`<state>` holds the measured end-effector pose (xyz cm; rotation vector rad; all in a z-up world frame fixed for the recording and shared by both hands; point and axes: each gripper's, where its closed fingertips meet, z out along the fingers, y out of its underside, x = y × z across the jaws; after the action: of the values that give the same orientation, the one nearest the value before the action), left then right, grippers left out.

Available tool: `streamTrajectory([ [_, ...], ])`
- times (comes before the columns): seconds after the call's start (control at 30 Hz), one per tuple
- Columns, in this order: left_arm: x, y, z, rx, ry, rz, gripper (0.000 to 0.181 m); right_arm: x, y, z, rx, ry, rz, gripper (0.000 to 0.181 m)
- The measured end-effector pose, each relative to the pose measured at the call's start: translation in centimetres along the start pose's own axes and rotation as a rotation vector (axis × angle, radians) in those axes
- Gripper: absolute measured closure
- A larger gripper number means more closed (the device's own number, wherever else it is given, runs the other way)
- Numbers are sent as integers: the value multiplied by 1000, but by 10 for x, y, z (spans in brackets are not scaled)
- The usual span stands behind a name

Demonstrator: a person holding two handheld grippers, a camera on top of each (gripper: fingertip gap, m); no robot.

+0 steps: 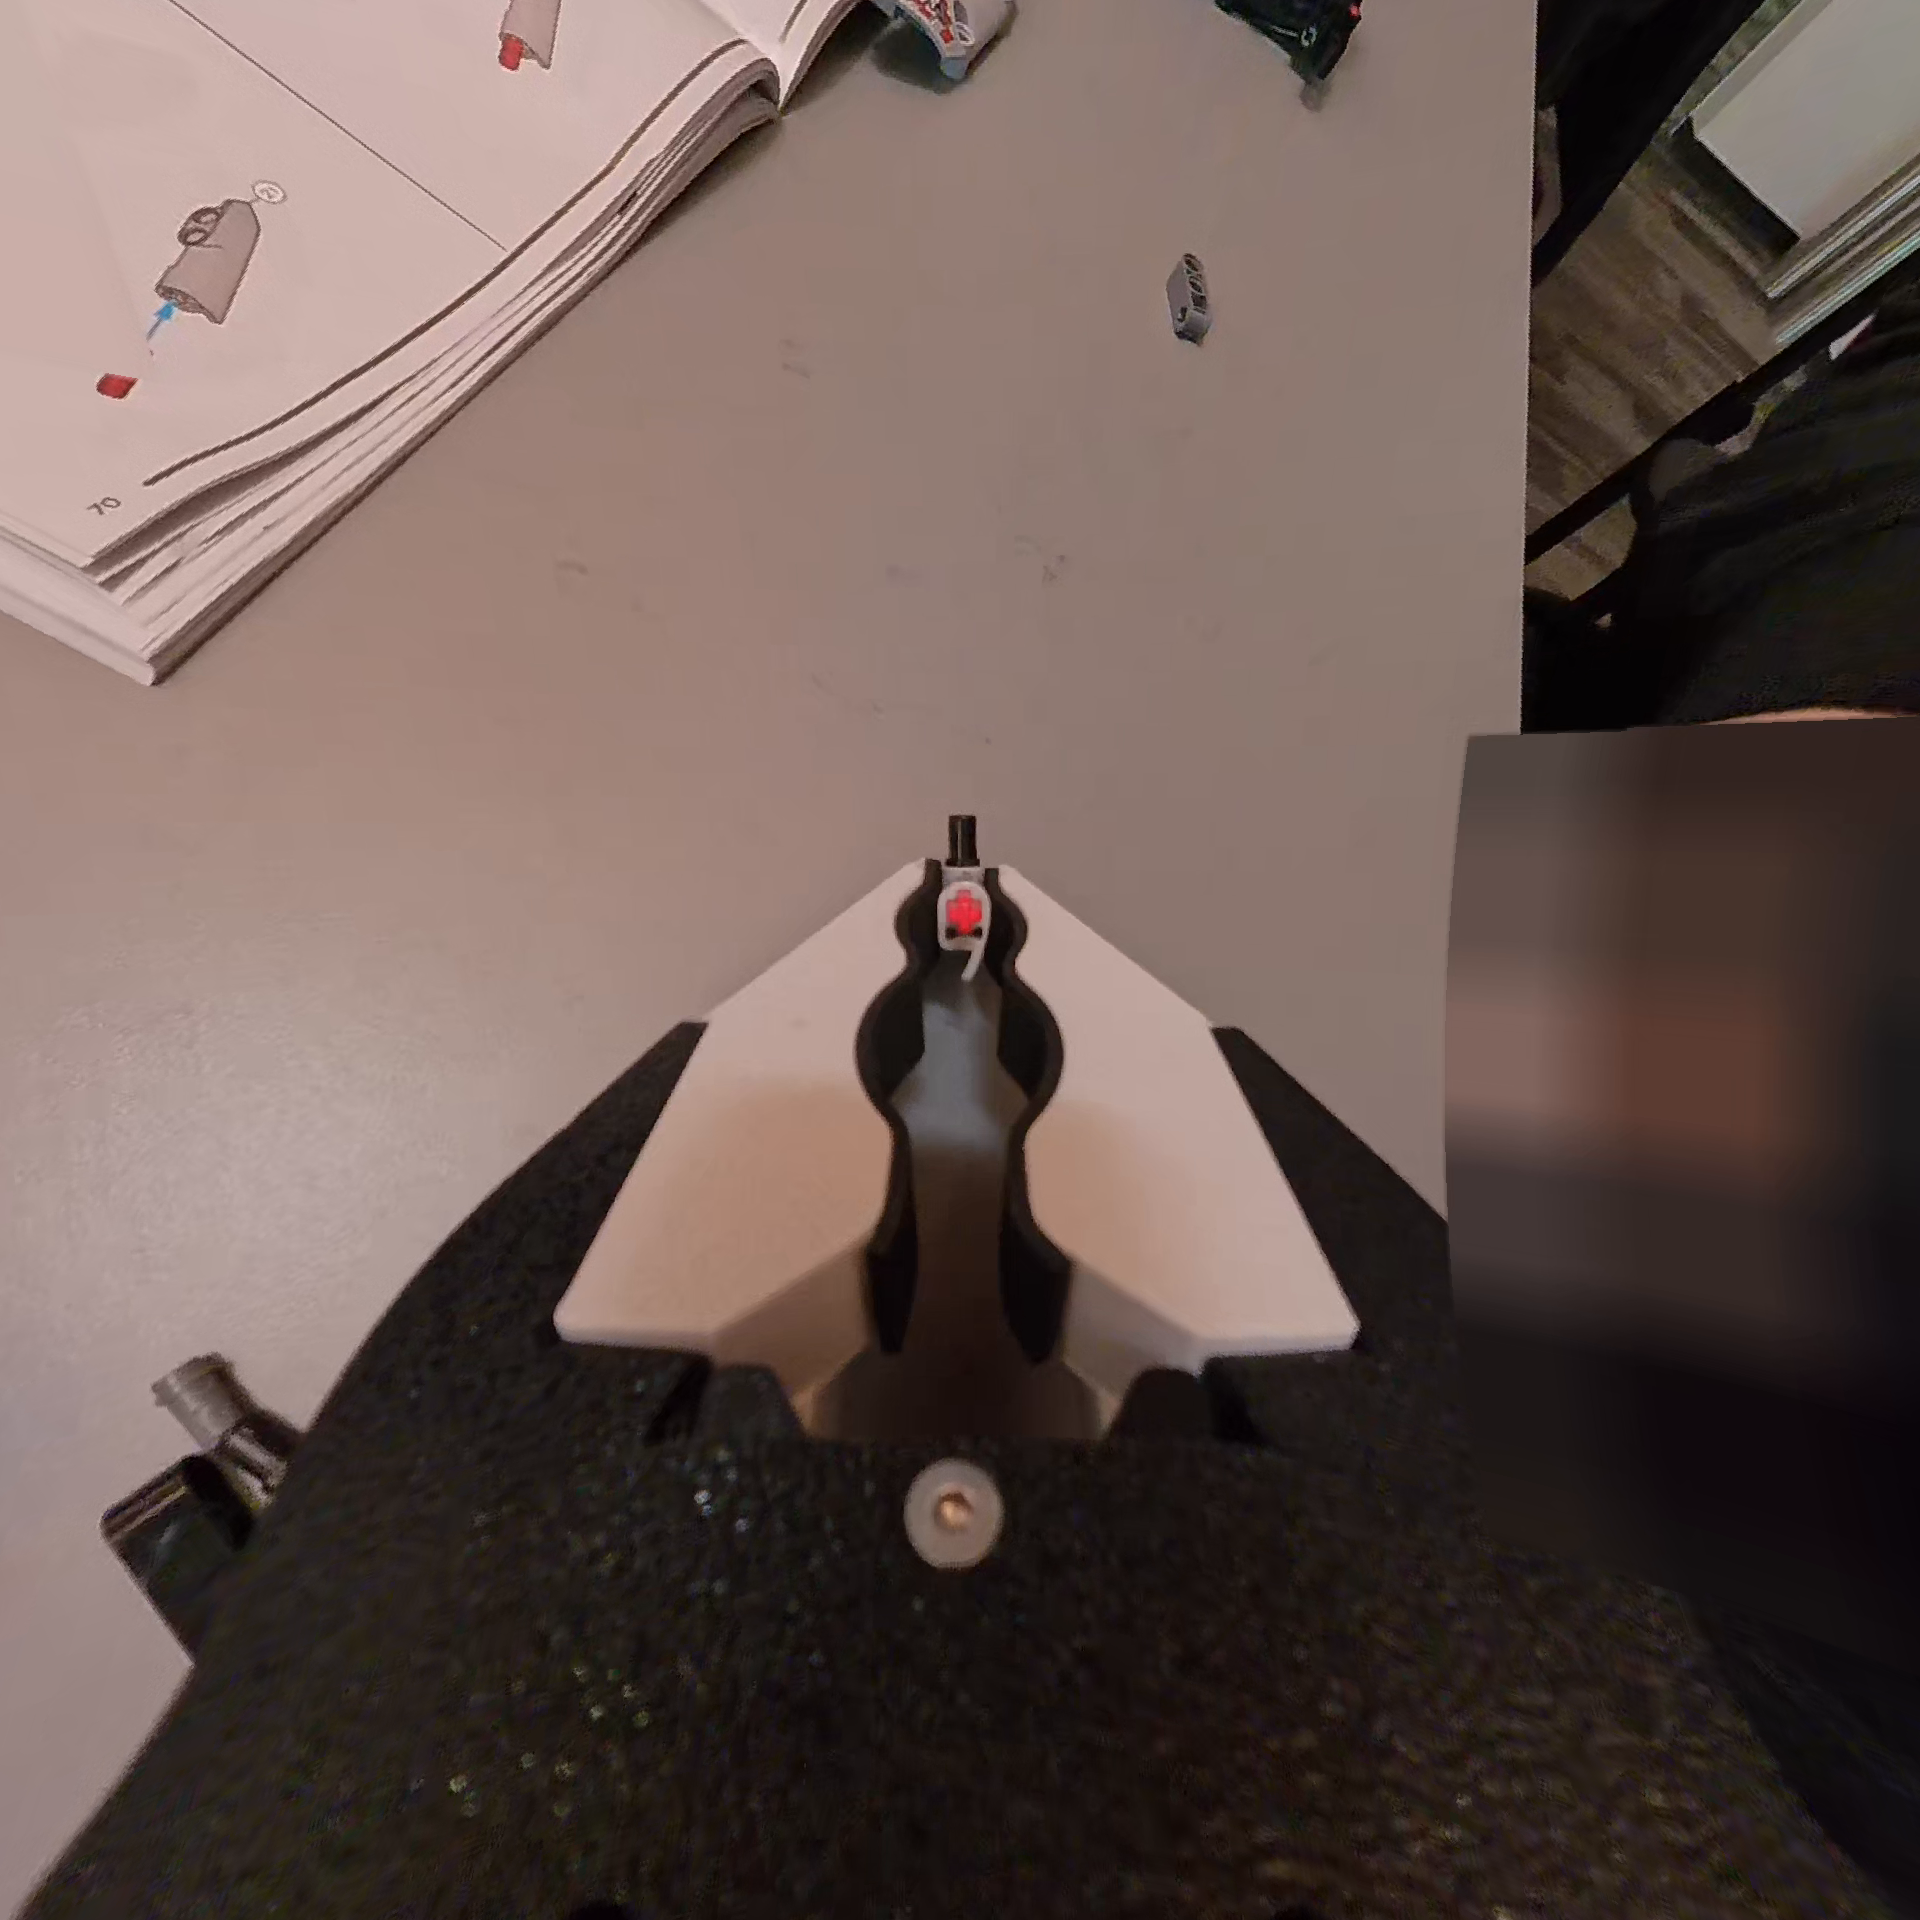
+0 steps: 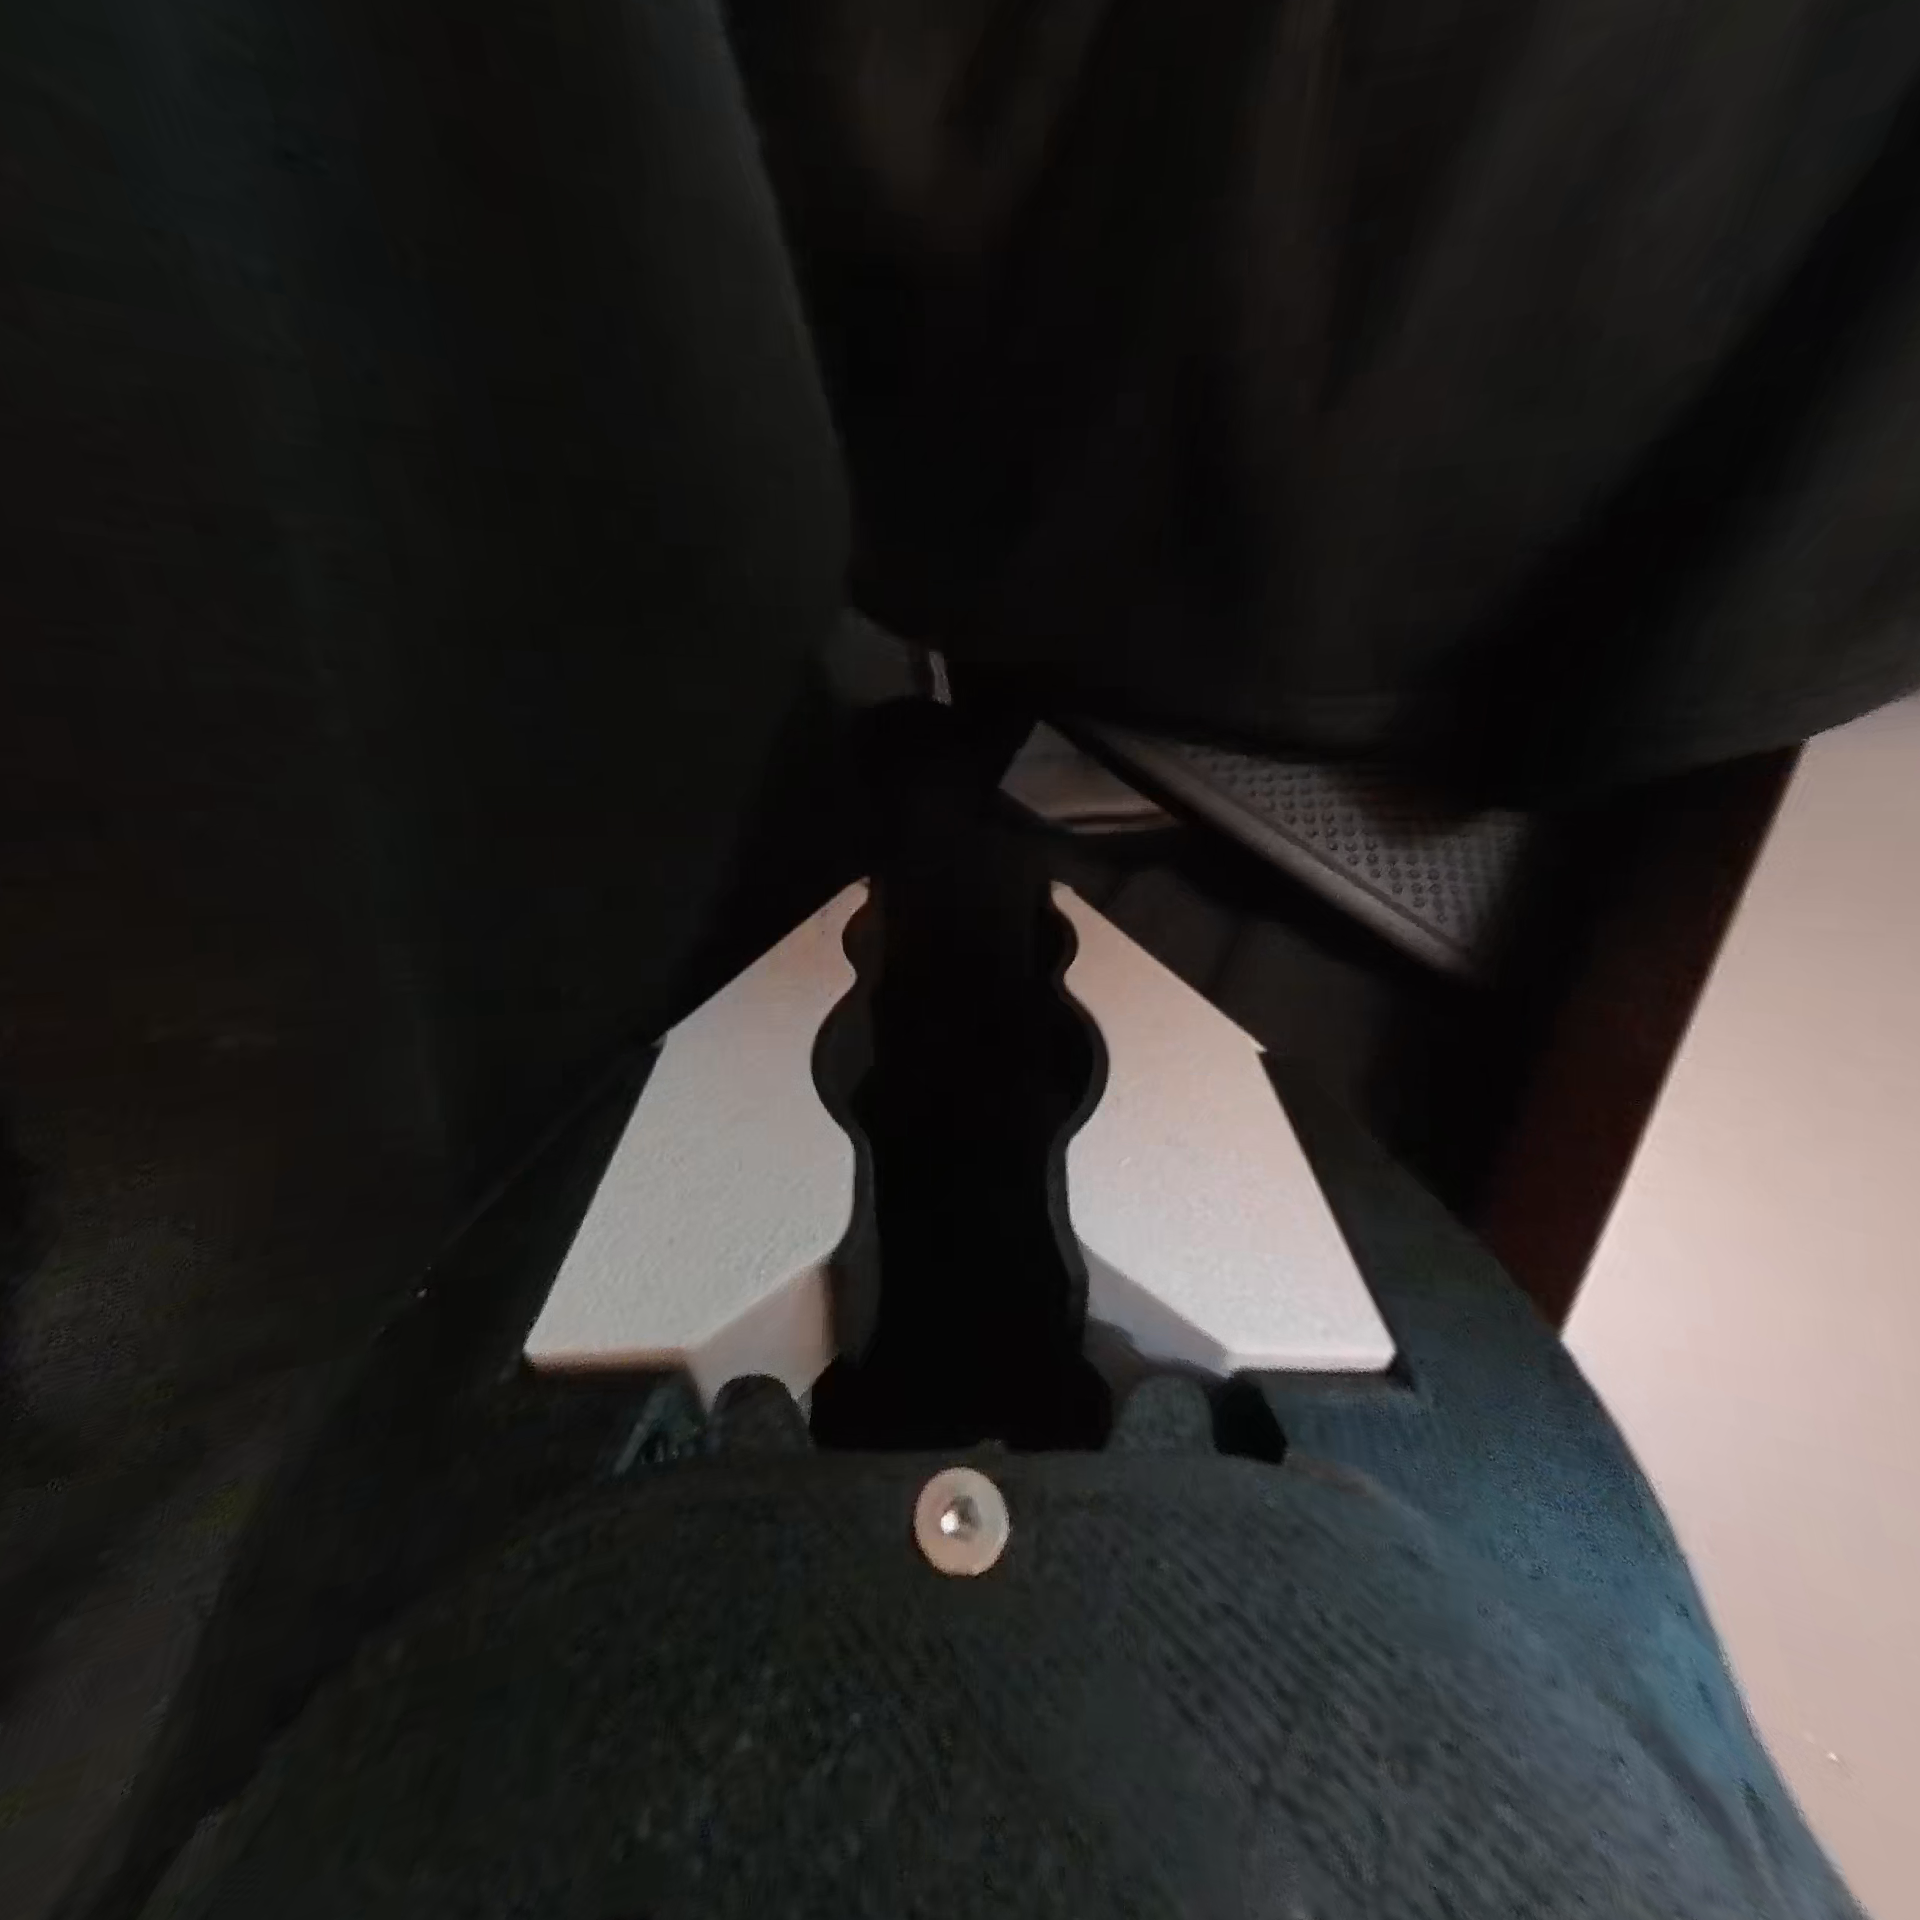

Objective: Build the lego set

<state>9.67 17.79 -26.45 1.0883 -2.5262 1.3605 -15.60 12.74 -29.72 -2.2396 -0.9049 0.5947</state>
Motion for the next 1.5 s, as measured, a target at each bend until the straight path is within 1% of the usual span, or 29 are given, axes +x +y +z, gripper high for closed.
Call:
streamTrajectory([
  [0.03, 0, 0, 0, -1, 1, 1, 177, 3, 3, 3, -24, 18, 6, 155],
  [0.13, 1, 0, 0, 0, 9, -5, 177, 9, 5, 9, -30, 46, 56, 158],
  [0.2, 1, 0, 0, -1, 12, -4, 177, 17, 3, 10, -13, 87, 90, 166],
  [0.27, 2, 0, 0, -4, 15, 1, 177, 16, 4, 13, -27, 82, 79, 158],
  [0.33, 2, 1, 0, -4, 18, 2, 177, 15, 15, 18, -91, 91, 55, 154],
  [0.4, 2, 1, 0, -4, 19, 2, 177, 13, 14, 19, -81, 93, 32, 151],
  [0.47, 2, 1, 0, -4, 20, 1, 177, 9, 12, 18, -59, 61, 48, 146],
  [0.57, 2, 1, 1, -4, 20, 0, 177, -3, 10, 19, -33, -13, 41, 150],
  [0.67, 2, 1, 1, -4, 19, 0, 177, -3, 16, 22, -70, 0, 17, 151],
  [0.77, 2, 1, 1, -4, 19, -2, 177, -3, 15, 22, -70, 9, -9, 151],
  [0.83, 2, 0, 1, -4, 20, -3, 177, -2, 11, 21, -39, 17, -32, 151],
  [0.93, 2, 0, 1, -4, 21, -4, 177, 9, -4, 14, 59, 86, -13, 154],
  [0.97, 2, 1, 1, -4, 21, -4, 177, 11, -3, 14, 52, 94, -6, 156],
  [1.0, 2, 1, 1, -4, 21, -4, 177, 10, 0, 16, 31, 93, -14, 154],
  [1.1, 2, 1, 1, -4, 20, -2, 177, 13, 12, 20, -55, 147, -93, 151],
  [1.13, 2, 1, 1, -4, 20, -2, 177, 11, 14, 21, -74, 143, -113, 151],
  [1.3, 2, 0, 1, -4, 21, -2, 177, 6, 15, 21, -80, 103, -106, 151],
  [1.37, 2, 1, 1, -4, 20, -1, 177, 1, 17, 22, -88, 75, -110, 158],
  [1.5, 2, 1, 1, -4, 20, -1, 177, -5, 18, 24, -95, 38, -105, 165],
])
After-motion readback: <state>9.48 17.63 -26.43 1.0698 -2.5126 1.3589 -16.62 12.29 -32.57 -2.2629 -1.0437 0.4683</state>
